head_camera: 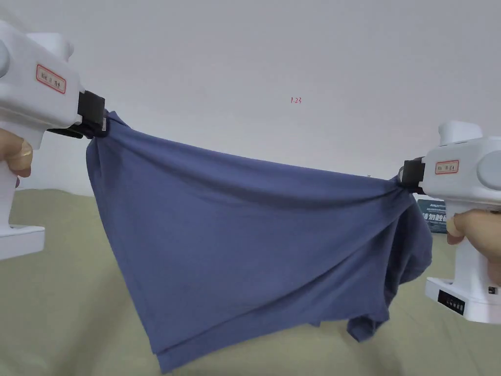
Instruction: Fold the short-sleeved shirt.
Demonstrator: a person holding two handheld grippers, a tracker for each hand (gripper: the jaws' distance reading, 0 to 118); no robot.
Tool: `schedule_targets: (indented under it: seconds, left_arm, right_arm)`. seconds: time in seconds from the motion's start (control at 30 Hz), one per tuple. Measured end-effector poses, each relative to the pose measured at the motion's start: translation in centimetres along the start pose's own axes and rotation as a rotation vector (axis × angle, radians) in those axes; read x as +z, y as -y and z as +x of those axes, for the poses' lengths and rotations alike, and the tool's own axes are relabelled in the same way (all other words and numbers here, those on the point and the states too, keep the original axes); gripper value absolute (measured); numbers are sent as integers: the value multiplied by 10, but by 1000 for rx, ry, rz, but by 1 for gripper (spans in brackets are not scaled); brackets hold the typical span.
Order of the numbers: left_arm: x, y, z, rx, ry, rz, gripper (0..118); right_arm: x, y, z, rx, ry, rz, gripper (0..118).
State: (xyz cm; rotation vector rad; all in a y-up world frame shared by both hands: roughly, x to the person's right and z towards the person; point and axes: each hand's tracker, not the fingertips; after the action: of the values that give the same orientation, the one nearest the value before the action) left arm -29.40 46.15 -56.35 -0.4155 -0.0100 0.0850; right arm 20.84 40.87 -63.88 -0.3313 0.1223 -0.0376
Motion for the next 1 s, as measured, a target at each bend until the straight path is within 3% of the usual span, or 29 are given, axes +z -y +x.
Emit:
schedule_targets:
  seconds: [0.3,0.47,0.7,1.0]
  left_arm:
    - [-19,58,5,6,14,-68,4]
    - [-24,127,13,28,14,-176,4]
    - [-8,215,11,86,19,-280,5]
    - [55,315,-1,157,17,-387,5]
  right_arm:
    - [-10,58,11,17,52,-122,3]
    - [-5,116,21,-8,85,-255,3]
    - [31,179,31,30,95,-342,3]
    - [112,259,44,-59,67,-434,3]
